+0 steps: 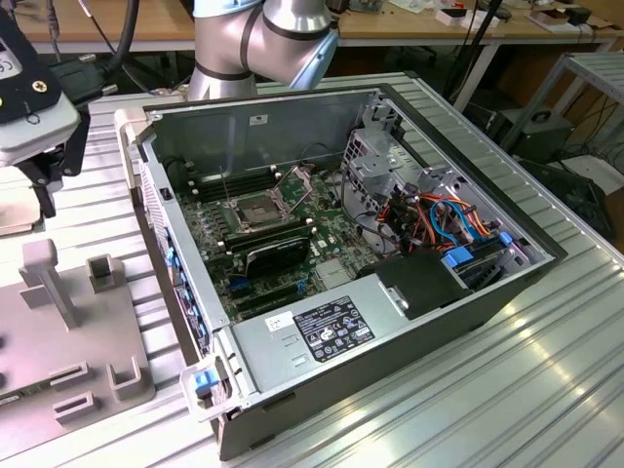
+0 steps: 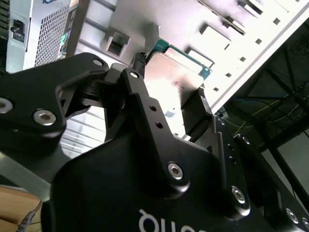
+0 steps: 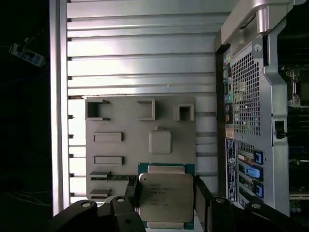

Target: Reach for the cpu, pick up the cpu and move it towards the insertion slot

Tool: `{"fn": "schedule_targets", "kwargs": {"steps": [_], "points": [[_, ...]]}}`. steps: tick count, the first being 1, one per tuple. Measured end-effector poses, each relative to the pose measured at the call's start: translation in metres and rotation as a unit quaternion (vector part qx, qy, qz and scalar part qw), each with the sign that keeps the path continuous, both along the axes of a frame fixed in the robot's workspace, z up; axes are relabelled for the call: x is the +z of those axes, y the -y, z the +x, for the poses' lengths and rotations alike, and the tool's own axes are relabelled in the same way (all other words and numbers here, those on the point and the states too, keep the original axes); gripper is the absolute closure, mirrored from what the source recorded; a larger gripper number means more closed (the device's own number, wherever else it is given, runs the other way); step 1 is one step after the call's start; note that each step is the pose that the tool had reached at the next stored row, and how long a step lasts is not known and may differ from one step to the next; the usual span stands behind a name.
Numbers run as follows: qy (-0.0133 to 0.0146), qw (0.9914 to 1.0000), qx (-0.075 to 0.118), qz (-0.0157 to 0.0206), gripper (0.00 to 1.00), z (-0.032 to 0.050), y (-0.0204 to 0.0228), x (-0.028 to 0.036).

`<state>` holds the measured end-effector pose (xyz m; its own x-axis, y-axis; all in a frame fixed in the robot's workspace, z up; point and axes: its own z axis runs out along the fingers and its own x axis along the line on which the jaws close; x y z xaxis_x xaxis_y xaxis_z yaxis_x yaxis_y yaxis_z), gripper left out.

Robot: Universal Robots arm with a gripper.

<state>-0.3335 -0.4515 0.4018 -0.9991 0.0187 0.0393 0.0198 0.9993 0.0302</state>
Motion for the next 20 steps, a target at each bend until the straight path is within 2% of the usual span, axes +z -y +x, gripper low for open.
{"fn": "schedule_targets", "kwargs": {"steps": [14,20], "points": [[0.0,1.0,0.0,0.0,0.45,0.031,0.0,-0.0004],[0.0,1.0,0.0,0.0,0.45,0.0475,0.0,-0.0005]]}}
